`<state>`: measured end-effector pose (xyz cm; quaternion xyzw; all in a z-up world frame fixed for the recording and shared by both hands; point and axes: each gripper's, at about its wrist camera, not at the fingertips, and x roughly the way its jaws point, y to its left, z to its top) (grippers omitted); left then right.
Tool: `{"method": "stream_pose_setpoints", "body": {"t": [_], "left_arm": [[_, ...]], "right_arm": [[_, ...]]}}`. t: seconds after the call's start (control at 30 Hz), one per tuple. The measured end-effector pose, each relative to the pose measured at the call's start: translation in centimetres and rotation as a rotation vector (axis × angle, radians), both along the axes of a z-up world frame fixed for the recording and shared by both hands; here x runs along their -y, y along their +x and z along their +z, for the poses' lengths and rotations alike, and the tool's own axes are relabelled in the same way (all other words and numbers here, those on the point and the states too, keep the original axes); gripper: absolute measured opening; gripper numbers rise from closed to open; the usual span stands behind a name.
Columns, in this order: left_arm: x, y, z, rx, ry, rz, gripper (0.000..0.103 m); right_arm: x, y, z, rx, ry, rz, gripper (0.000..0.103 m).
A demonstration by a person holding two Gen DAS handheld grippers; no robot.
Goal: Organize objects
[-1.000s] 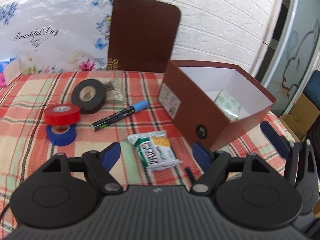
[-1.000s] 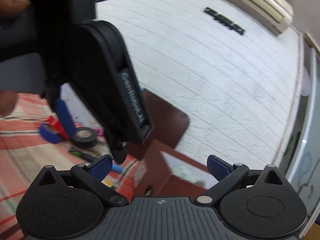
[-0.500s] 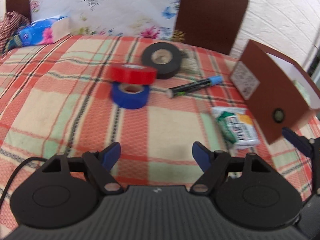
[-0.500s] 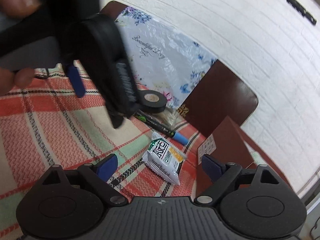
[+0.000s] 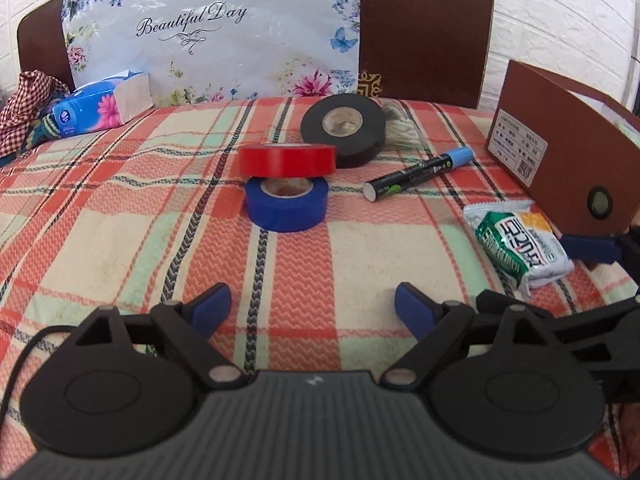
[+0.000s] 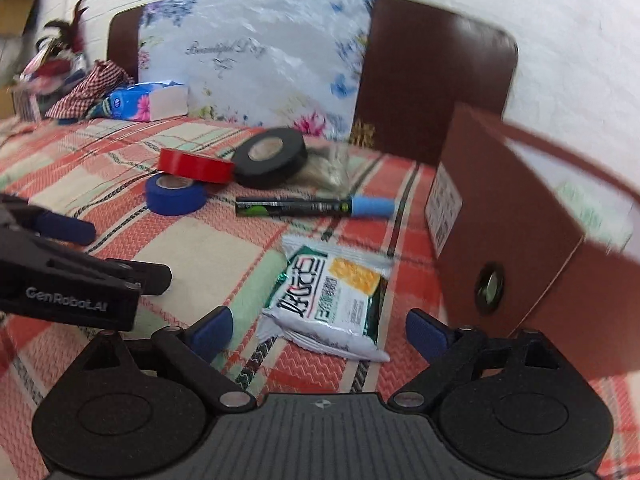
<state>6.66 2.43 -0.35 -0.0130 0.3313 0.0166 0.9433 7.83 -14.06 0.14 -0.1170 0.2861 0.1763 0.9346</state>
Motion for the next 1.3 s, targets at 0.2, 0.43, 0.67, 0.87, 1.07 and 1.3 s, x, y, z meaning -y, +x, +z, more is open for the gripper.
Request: {"method": "stream_pose_setpoints", "body": {"t": [0.2,0.43,0.67,0.87,1.07,1.3], "left_arm": [[0.2,-0.2,-0.2,0.019,0.008,0.010,0.092],[0.1,-0.3,-0.3,0.025,0.008,0.016,0.094],[0.2,-0.5,-0.3,0.028,0.021,0.018,0.095],[0.3,-0.7,-0.3,0.028,0.027,0.019,0.097],[0.3,-0.8,-0.4,0.030,0.032,0.018,0.097],[0.3,-1.0,-0.4,0.031,0.033,0.018,0.097]], "right_arm": [[0.2,0.1,-0.7,-0.024,0.006,0.005,0.096],[0.3,-1.0,-0.7,-0.023,0.011,0.022,0.093],[0.3,-1.2,-0.4,-0.020,0.036,0.043,0.068],[0.4,-2.7,-0.4,-0.014,0.035,0.028,0.050],[0.7,-4.3,-0.4,-0.002,0.024,0.000,0.058],[1.4,-4.9,-0.5,-0.012,0.060,-0.056,0.068]]}}
